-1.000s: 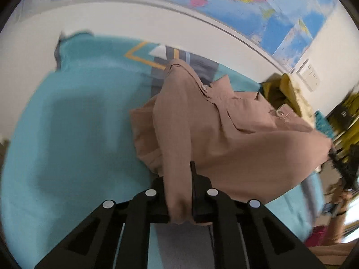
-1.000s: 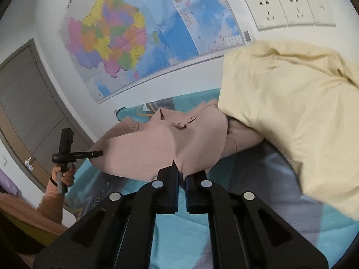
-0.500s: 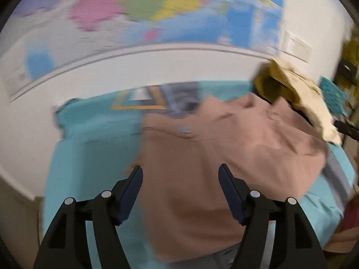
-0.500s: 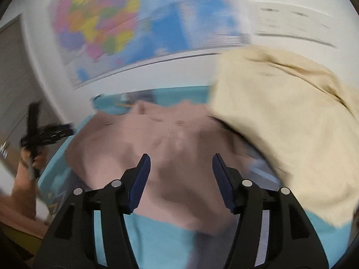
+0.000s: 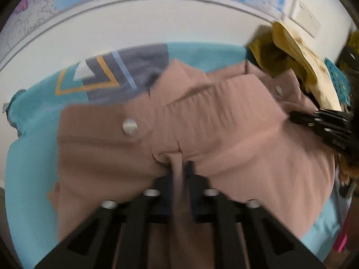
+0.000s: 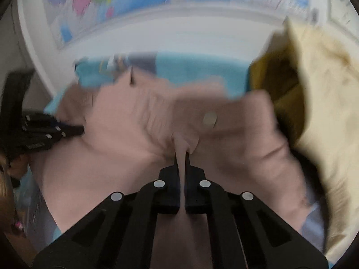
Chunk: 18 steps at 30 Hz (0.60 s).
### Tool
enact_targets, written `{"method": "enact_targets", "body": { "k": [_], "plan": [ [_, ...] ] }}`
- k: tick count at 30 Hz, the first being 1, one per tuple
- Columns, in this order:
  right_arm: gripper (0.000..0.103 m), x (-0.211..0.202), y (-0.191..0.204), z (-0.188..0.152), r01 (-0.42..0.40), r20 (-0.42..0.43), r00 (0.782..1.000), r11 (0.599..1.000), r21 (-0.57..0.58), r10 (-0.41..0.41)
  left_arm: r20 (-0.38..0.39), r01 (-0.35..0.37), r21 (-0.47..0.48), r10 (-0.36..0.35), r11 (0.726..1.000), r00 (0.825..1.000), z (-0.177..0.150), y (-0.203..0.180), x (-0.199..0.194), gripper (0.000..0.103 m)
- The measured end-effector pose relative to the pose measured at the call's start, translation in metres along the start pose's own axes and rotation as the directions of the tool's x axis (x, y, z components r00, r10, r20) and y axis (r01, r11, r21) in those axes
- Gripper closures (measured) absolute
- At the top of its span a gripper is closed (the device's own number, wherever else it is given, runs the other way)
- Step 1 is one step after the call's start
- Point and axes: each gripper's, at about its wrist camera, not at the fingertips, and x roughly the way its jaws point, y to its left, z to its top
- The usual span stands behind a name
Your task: Fold large clothes
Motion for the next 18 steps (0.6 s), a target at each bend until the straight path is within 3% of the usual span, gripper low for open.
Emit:
{"method": "enact_targets", "body": {
  "k": [2,4,6,8,11,13,15,18],
  "plan": [
    [0.101,-0.017,-0.009,0.017,-0.002,0.106,0.994,0.999,0.053,-0.004,0.074,-0.032,-0.037,0.034,0.999,0.997,0.027,0.0,-0.01,0.102],
    [0.101,-0.013,-0.016,0.023,0.0,0.111,0.994,0.997,0.071,-0.008,0.109,-0.011,-0.062,0.017,0.998,0.994,0.043,0.002,-0.016,0.102],
    [0.1,0.013,-0.019,0.021,0.018,0.015,1.0,0.997,0.072,-0.019,0.123,-0.043,-0.042,0.048,0.998,0.991,0.051,0.0,-0.013,0.1],
    [0.094,0.036,-0.026,0.01,0.035,-0.068,0.997,0.995,0.094,-0.029,0.08,-0.057,-0.042,0.06,0.997,0.995,0.049,0.004,0.003,0.099],
    [0.091,0.043,-0.032,0.002,0.014,-0.075,0.997,0.993,0.117,-0.005,0.056,-0.058,-0.067,0.062,0.996,0.997,0.034,0.02,0.017,0.082],
    [0.083,0.035,-0.034,0.003,-0.003,-0.058,0.998,0.992,0.124,0.01,0.082,-0.017,-0.113,0.026,0.993,0.996,0.025,0.036,0.009,0.077],
    [0.063,0.02,-0.035,0.003,-0.005,-0.022,1.0,0.992,0.128,0.008,0.118,-0.01,-0.135,0.026,0.991,0.993,0.02,0.044,-0.006,0.062],
    [0.059,0.0,-0.036,0.001,-0.029,0.02,0.999,0.993,0.118,0.027,0.192,-0.035,-0.106,0.055,0.994,0.98,0.008,0.048,-0.035,0.059]
  ]
}}
